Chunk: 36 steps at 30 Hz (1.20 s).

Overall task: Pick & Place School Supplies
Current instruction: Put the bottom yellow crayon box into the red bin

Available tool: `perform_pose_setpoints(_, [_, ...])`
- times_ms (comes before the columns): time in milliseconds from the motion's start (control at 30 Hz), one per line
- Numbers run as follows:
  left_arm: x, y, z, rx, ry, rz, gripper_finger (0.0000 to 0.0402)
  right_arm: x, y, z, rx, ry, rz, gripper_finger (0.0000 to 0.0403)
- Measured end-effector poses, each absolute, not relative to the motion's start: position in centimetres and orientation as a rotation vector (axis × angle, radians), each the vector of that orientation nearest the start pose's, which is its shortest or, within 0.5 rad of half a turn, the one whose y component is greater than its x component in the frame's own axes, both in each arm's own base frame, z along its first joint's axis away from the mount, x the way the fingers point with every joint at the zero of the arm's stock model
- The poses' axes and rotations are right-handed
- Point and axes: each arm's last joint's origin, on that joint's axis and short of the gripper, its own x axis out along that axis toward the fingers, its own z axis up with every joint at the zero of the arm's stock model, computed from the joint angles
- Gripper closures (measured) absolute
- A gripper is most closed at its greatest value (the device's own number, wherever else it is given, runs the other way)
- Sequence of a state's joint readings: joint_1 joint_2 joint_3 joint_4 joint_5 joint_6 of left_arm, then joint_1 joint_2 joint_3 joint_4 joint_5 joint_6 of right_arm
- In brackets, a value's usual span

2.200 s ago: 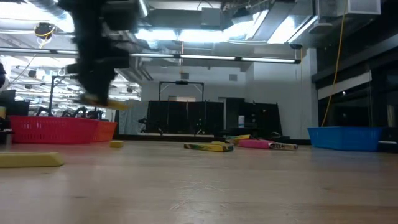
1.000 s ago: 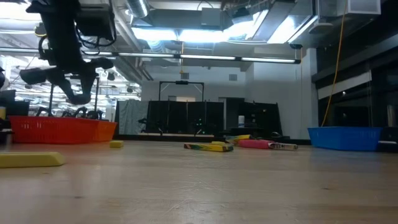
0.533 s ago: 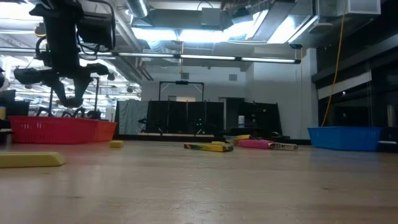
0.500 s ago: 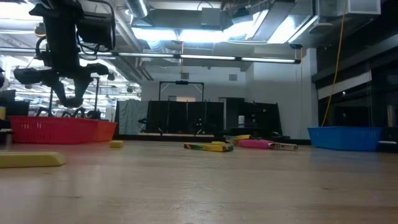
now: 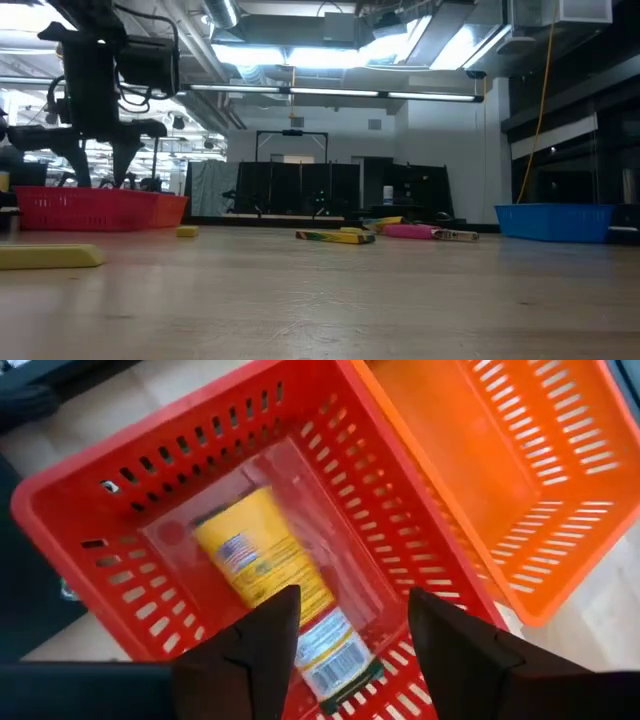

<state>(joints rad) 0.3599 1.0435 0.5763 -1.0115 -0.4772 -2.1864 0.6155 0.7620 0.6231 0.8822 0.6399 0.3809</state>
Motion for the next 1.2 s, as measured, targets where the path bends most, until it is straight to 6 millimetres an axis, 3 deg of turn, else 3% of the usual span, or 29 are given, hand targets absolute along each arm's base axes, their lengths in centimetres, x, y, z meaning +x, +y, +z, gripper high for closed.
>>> perform_pose_setpoints(167, [13.1, 6.4, 18.4, -1.499, 0.062, 1.854, 0.0208, 13.0, 7.1, 37.3, 0.808, -0.607, 0.085, 0.023])
perform_pose_setpoints(267, [14.2, 6.7, 18.9, -1.452, 0.05, 1.7, 0.0205, 13.0, 7.1, 37.3, 0.808, -0.607, 0.085, 0.023])
perform_pose_setpoints(467, [19.1, 6.9, 21.3, -1.078, 0.237, 1.003, 0.0205, 13.0, 6.9, 37.2, 0.795, -0.606, 0.039, 0.023])
perform_pose_setpoints(600, [22.6, 5.2, 23.9, -0.766, 0.17, 0.484, 0.0208, 13.0, 6.9, 37.2, 0.793, -0.606, 0.031, 0.023])
perform_pose_setpoints(700, [24.7, 3.7, 23.5, -0.506, 0.245, 0.319, 0.0212, 13.0, 6.9, 37.2, 0.792, -0.606, 0.031, 0.023])
perform_pose_setpoints(900, [28.5, 2.9, 21.5, -0.215, 0.689, 0.117, 0.0208, 12.9, 6.9, 37.3, 0.802, -0.619, 0.034, 0.023])
perform_pose_setpoints(1200, [33.1, 3.1, 20.9, 0.401, 0.719, -0.226, 0.0181, 12.9, 6.9, 37.3, 0.8, -0.619, 0.033, 0.023])
